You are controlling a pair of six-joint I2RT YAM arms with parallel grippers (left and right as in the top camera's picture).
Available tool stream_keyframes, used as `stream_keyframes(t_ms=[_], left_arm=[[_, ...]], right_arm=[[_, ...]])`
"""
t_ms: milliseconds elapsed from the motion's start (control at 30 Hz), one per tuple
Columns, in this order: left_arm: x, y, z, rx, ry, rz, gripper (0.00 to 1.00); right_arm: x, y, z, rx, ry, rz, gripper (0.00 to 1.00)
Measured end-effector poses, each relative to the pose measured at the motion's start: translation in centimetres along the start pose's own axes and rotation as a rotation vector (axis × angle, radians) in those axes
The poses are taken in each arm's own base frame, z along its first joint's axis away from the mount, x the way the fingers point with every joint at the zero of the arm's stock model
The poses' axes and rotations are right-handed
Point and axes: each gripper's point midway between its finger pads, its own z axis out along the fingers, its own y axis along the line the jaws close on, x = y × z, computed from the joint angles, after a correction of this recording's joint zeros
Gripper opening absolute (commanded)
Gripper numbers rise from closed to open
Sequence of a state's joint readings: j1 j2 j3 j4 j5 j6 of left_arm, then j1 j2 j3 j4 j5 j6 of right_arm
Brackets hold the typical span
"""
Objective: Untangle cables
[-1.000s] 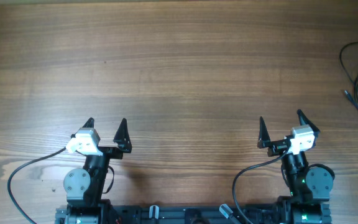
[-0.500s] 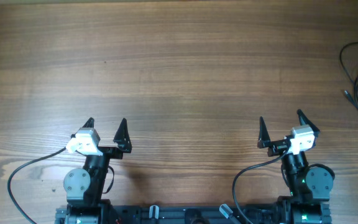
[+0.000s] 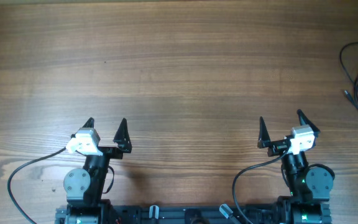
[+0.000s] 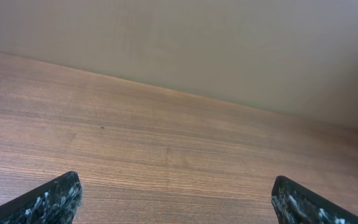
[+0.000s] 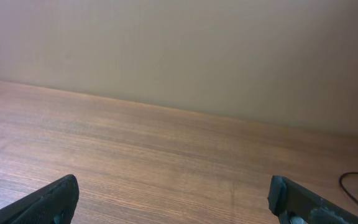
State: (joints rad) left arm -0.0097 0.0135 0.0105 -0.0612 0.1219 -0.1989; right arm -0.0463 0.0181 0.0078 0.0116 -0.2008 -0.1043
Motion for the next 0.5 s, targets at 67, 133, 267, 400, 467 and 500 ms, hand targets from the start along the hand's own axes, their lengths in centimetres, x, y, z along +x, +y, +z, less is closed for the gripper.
stream_keyframes(t_ms=[67,133,267,400,467,500], left_arm=[[0.01,0.00,0.00,0.000,0.000,0.000,1.00],[0.01,0.00,0.00,0.000,0.000,0.000,1.00],[0.01,0.00,0.00,0.000,0.000,0.000,1.00],[0.01,0.00,0.00,0.000,0.000,0.000,1.00],[0.01,0.00,0.00,0.000,0.000,0.000,1.00],[0.01,0.00,0.00,0.000,0.000,0.000,1.00]], right_arm=[[0.00,0.00,0.00,0.000,0.000,0.000,1.00],[0.00,0.00,0.00,0.000,0.000,0.000,1.00],[0.00,0.00,0.00,0.000,0.000,0.000,1.00],[0.00,-0.01,0.00,0.000,0.000,0.000,1.00],[0.00,-0.01,0.00,0.000,0.000,0.000,1.00],[0.00,-0.01,0.00,0.000,0.000,0.000,1.00]])
